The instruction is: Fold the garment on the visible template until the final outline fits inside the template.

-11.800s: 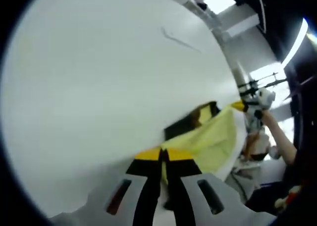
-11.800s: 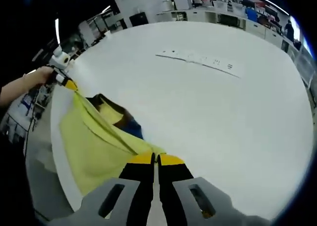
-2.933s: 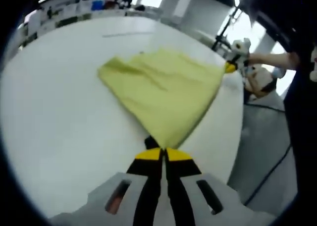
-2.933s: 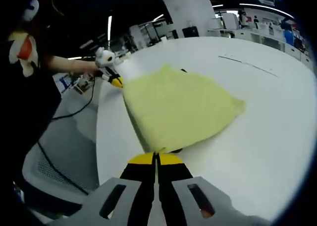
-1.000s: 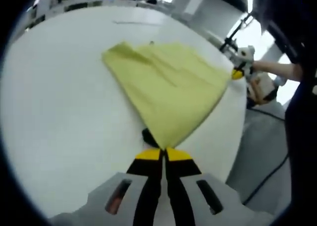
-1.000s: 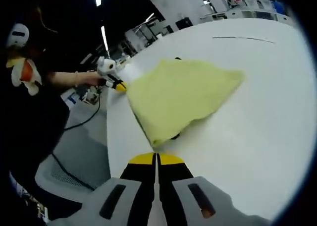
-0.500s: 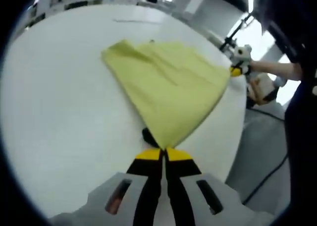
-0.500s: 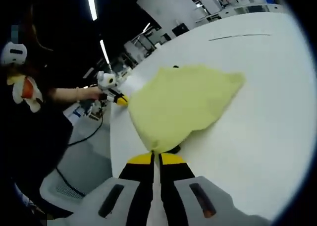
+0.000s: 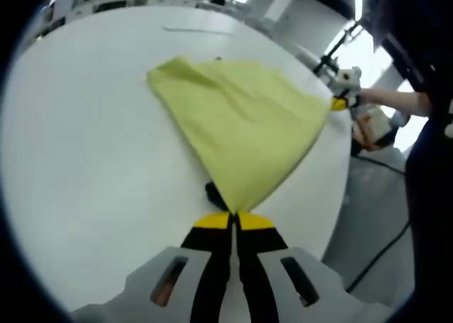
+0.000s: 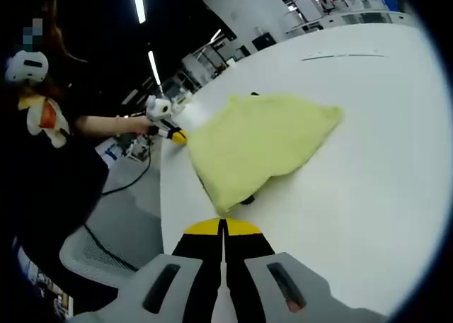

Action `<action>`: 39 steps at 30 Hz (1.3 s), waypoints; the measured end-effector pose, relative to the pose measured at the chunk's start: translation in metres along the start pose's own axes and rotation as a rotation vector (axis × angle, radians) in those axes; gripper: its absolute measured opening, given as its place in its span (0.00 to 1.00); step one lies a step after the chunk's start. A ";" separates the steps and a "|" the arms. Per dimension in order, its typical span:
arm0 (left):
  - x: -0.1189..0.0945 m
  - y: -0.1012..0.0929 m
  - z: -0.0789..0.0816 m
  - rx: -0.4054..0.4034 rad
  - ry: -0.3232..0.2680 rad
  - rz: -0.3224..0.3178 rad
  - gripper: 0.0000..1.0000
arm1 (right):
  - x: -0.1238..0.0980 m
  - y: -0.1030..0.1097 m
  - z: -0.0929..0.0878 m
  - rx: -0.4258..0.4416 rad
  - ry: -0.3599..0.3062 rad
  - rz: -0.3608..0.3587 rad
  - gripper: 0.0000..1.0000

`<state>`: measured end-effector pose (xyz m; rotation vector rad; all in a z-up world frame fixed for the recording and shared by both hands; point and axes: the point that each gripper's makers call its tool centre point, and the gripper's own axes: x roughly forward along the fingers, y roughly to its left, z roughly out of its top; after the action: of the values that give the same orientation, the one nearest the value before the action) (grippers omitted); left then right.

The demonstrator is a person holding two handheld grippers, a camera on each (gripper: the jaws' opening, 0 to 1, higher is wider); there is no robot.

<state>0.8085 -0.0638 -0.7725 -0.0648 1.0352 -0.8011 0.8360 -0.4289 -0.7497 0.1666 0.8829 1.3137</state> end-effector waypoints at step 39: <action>-0.004 -0.001 -0.006 -0.020 0.026 -0.024 0.00 | 0.005 0.011 -0.016 0.056 0.104 -0.004 0.01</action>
<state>0.8019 -0.0604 -0.7722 -0.0841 1.0685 -0.8157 0.8176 -0.4273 -0.7565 0.1410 1.0079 1.3041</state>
